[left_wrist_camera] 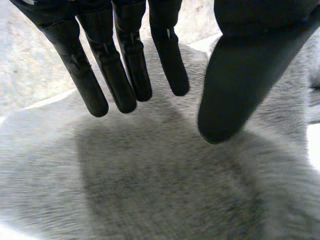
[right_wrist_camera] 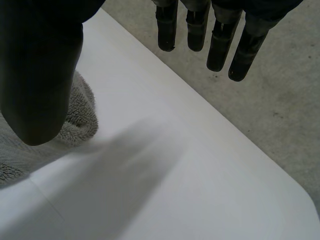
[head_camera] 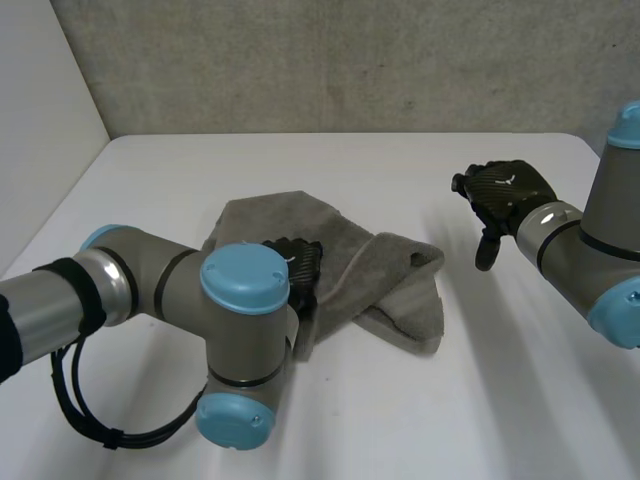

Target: Fold the towel.

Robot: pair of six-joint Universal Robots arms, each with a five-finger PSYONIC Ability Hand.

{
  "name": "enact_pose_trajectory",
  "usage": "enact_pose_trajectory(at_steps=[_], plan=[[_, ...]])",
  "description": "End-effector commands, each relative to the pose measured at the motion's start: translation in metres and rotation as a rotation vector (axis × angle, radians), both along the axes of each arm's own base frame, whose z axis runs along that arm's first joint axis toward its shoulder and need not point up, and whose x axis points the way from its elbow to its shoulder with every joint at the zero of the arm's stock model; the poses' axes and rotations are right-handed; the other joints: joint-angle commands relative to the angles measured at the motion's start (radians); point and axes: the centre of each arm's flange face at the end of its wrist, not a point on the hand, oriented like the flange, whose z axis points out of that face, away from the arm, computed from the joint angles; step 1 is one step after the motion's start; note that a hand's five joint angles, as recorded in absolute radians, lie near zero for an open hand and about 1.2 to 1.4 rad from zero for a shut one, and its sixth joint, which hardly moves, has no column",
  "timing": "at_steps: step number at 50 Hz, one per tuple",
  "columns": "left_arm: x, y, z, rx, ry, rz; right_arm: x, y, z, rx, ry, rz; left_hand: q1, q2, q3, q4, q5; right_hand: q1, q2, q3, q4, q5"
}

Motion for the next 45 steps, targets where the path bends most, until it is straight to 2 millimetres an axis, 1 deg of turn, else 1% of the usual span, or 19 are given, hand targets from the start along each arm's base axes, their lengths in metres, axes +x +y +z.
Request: enact_pose_trajectory(at_steps=[1,4,13,14,15,16,17,19,20,21,22,27,29,32,34,41,43,44,45], plan=[[0.015,0.006,0.018,-0.086,-0.122,0.024,0.005,-0.005,-0.004,0.014,-0.027,0.018,0.442,0.439,0.440,0.448,0.451,-0.054,-0.073,-0.076,-0.094,-0.059],[0.021,0.009,0.022,-0.101,-0.136,0.025,0.010,-0.007,-0.007,0.028,-0.053,0.057,0.527,0.524,0.525,0.533,0.537,-0.054,-0.073,-0.076,-0.094,-0.059],[0.040,0.012,0.021,-0.082,-0.152,0.048,0.036,-0.020,-0.012,0.126,-0.186,0.245,0.527,0.524,0.525,0.533,0.537,-0.054,-0.073,-0.076,-0.094,-0.059],[0.043,0.013,0.020,-0.076,-0.154,0.051,0.042,-0.021,-0.015,0.150,-0.188,0.269,0.379,0.376,0.377,0.386,0.389,-0.054,-0.073,-0.076,-0.094,-0.059],[0.043,0.013,0.020,-0.076,-0.154,0.051,0.042,-0.021,-0.015,0.150,-0.188,0.269,0.378,0.375,0.376,0.384,0.388,-0.054,-0.073,-0.076,-0.094,-0.059],[0.046,0.015,0.021,-0.072,-0.152,0.052,0.046,-0.024,-0.018,0.171,-0.179,0.280,0.067,0.064,0.065,0.073,0.077,-0.054,-0.073,-0.076,-0.094,-0.059],[0.046,0.015,0.021,-0.072,-0.152,0.052,0.050,-0.028,-0.023,0.197,-0.174,0.282,0.064,0.061,0.062,0.070,0.073,-0.054,-0.073,-0.076,-0.094,-0.059],[0.046,0.020,0.025,-0.074,-0.141,0.045,0.052,-0.032,-0.027,0.218,-0.166,0.281,-0.424,-0.427,-0.426,-0.418,-0.415,-0.054,-0.073,-0.076,-0.094,-0.059],[0.046,0.020,0.025,-0.074,-0.141,0.045,0.052,-0.032,-0.028,0.218,-0.166,0.281,-0.427,-0.430,-0.429,-0.420,-0.417,-0.054,-0.073,-0.076,-0.094,-0.059],[0.044,0.022,0.027,-0.075,-0.127,0.041,0.054,-0.037,-0.033,0.235,-0.159,0.280,-0.586,-0.589,-0.588,-0.580,-0.577,-0.054,-0.073,-0.076,-0.094,-0.059],[0.041,0.023,0.029,-0.074,-0.105,0.039,0.055,-0.042,-0.037,0.246,-0.149,0.277,-0.637,-0.640,-0.639,-0.631,-0.628,-0.035,-0.054,-0.057,-0.075,-0.040],[0.031,0.029,0.035,-0.069,-0.034,0.024,0.056,-0.053,-0.045,0.239,-0.125,0.252,-0.635,-0.638,-0.637,-0.629,-0.625,0.024,0.004,0.002,-0.017,0.019],[0.023,0.028,0.036,-0.049,0.033,0.008,0.056,-0.054,-0.049,0.244,-0.123,0.248,-0.629,-0.632,-0.631,-0.623,-0.620,0.044,0.025,0.023,0.004,0.039],[0.020,0.028,0.035,-0.035,0.055,-0.003,0.056,-0.055,-0.054,0.253,-0.120,0.246,-0.629,-0.632,-0.631,-0.623,-0.619,0.106,0.086,0.084,0.065,0.101],[0.012,0.030,0.028,-0.012,0.077,-0.027,0.057,-0.054,-0.056,0.257,-0.118,0.249,-0.626,-0.629,-0.628,-0.620,-0.617,0.147,0.127,0.125,0.106,0.142],[0.003,0.030,0.013,0.029,0.094,-0.034,0.060,-0.051,-0.063,0.277,-0.113,0.258,-0.615,-0.617,-0.617,-0.608,-0.605,0.303,0.283,0.281,0.262,0.298],[0.001,0.030,0.009,0.042,0.103,-0.034,0.061,-0.050,-0.068,0.289,-0.110,0.258,-0.612,-0.615,-0.614,-0.605,-0.602,0.451,0.432,0.430,0.411,0.446],[-0.001,0.030,0.007,0.053,0.113,-0.030,0.061,-0.050,-0.068,0.289,-0.110,0.258,-0.612,-0.615,-0.614,-0.605,-0.602,0.452,0.433,0.431,0.412,0.447],[-0.001,0.029,0.004,0.065,0.119,-0.026,0.061,-0.050,-0.068,0.289,-0.110,0.258,-0.612,-0.615,-0.614,-0.605,-0.602,0.583,0.564,0.562,0.543,0.578]])
